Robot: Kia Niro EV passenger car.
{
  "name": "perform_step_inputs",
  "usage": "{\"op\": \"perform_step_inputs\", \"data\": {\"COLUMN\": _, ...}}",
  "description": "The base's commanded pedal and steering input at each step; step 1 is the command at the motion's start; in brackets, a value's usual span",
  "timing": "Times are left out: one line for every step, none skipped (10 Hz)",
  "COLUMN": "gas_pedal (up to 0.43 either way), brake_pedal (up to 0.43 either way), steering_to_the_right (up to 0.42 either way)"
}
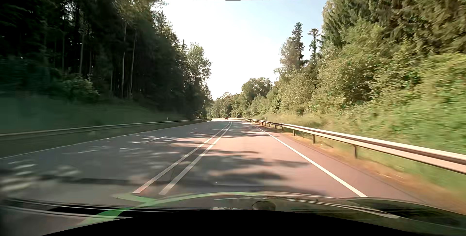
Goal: Follow the waypoints while adhering to traffic rules and regulations
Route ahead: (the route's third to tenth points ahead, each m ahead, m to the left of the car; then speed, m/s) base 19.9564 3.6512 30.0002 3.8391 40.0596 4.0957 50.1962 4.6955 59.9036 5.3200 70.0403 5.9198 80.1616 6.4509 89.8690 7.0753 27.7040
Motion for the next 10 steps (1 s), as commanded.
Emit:
{"op": "perform_step_inputs", "data": {"gas_pedal": 0.098, "brake_pedal": 0.0, "steering_to_the_right": -0.006}}
{"op": "perform_step_inputs", "data": {"gas_pedal": 0.098, "brake_pedal": 0.0, "steering_to_the_right": -0.007}}
{"op": "perform_step_inputs", "data": {"gas_pedal": 0.087, "brake_pedal": 0.0, "steering_to_the_right": -0.006}}
{"op": "perform_step_inputs", "data": {"gas_pedal": 0.047, "brake_pedal": 0.0, "steering_to_the_right": -0.006}}
{"op": "perform_step_inputs", "data": {"gas_pedal": 0.047, "brake_pedal": 0.0, "steering_to_the_right": -0.006}}
{"op": "perform_step_inputs", "data": {"gas_pedal": 0.047, "brake_pedal": 0.0, "steering_to_the_right": -0.006}}
{"op": "perform_step_inputs", "data": {"gas_pedal": 0.039, "brake_pedal": 0.0, "steering_to_the_right": -0.006}}
{"op": "perform_step_inputs", "data": {"gas_pedal": 0.0, "brake_pedal": 0.0, "steering_to_the_right": -0.007}}
{"op": "perform_step_inputs", "data": {"gas_pedal": 0.0, "brake_pedal": 0.0, "steering_to_the_right": -0.008}}
{"op": "perform_step_inputs", "data": {"gas_pedal": 0.0, "brake_pedal": 0.0, "steering_to_the_right": -0.009}}
